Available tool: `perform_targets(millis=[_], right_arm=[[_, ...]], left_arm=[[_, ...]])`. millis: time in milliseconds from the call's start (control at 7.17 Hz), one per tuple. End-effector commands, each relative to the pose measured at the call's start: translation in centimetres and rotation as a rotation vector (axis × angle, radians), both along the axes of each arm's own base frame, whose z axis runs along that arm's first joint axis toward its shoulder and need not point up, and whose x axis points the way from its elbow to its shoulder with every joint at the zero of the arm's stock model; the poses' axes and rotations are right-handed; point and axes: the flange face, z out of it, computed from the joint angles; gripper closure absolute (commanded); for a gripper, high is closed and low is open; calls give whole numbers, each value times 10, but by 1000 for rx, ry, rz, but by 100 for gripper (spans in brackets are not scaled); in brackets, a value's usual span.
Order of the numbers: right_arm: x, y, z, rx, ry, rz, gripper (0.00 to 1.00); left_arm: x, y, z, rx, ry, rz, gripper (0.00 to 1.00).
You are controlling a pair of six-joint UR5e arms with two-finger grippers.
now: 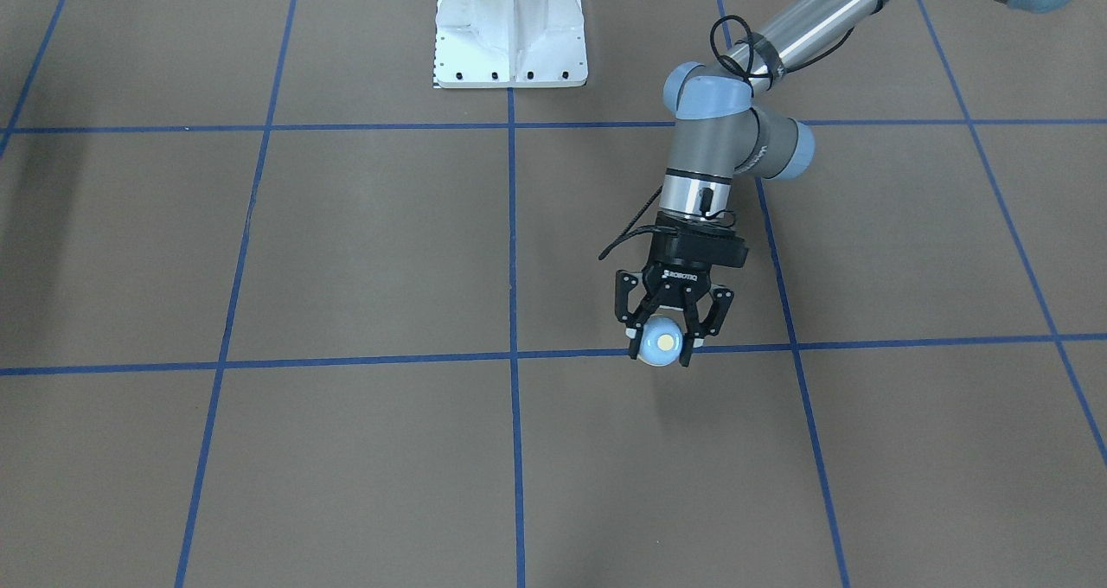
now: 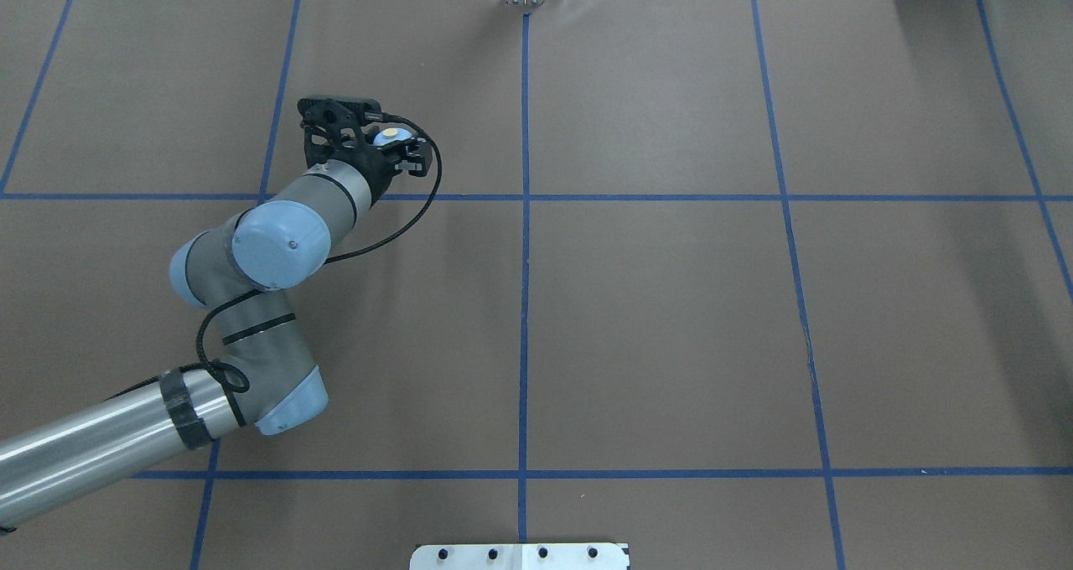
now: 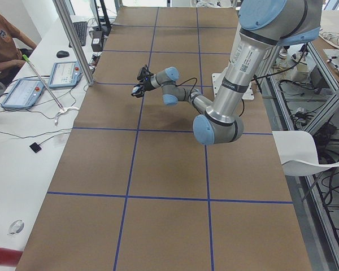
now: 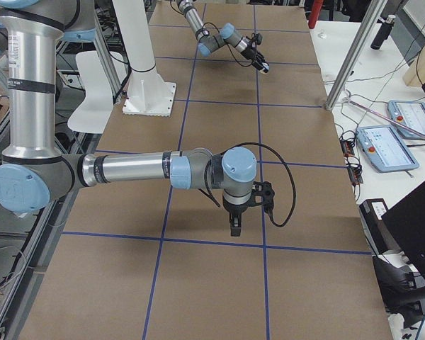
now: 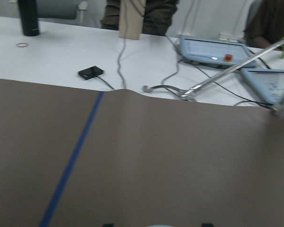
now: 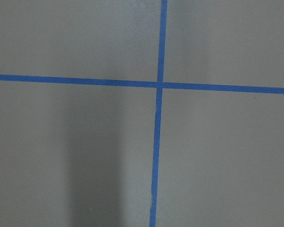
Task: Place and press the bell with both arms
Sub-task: 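Carry the bell with the left gripper toward the table centre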
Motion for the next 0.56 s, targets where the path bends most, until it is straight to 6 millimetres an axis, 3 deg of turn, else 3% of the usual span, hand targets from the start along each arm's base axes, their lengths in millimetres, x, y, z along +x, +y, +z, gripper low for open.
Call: perform_targets(millis=[0, 140, 419], right_arm=[[-3, -1, 4, -9, 3, -7, 0], [-5, -1, 11, -17, 5, -14, 0], [-5, 0, 12, -18, -2, -14, 0]], left_arm=[[65, 0, -42, 72, 28, 50, 100], [92, 13, -72, 94, 44, 89, 100], [125, 22, -92, 91, 37, 110, 100]])
